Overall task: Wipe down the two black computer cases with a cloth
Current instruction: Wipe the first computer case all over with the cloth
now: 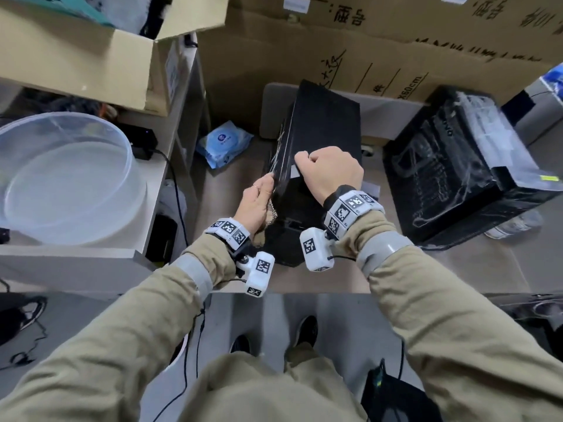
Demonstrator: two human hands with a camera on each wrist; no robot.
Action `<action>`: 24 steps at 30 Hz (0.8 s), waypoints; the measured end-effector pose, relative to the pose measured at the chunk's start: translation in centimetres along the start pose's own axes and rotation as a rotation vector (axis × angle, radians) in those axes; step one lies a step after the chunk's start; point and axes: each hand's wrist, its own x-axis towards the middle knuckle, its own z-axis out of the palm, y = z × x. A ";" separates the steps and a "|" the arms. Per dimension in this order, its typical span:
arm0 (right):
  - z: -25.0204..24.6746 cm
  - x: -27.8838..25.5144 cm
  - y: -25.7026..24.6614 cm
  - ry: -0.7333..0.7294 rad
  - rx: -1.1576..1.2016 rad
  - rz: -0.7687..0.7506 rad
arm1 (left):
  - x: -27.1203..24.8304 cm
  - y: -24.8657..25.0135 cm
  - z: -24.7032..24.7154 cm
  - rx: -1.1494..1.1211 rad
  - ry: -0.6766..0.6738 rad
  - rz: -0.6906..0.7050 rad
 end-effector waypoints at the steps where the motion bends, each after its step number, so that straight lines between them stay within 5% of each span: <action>1: -0.2 0.1 0.3 0.011 0.033 0.015 | 0.7 -0.2 -0.1 0.005 0.027 0.008; 7: -0.2 0.9 3.4 0.012 0.133 0.059 | 2.2 1.5 1.7 0.052 0.112 0.042; 16: -1.7 2.5 14.4 -0.007 0.358 0.180 | 4.1 0.1 9.5 0.169 0.348 -0.156; 24: 1.2 2.6 24.5 -0.049 0.588 0.407 | 4.0 1.1 15.6 0.618 0.288 -0.012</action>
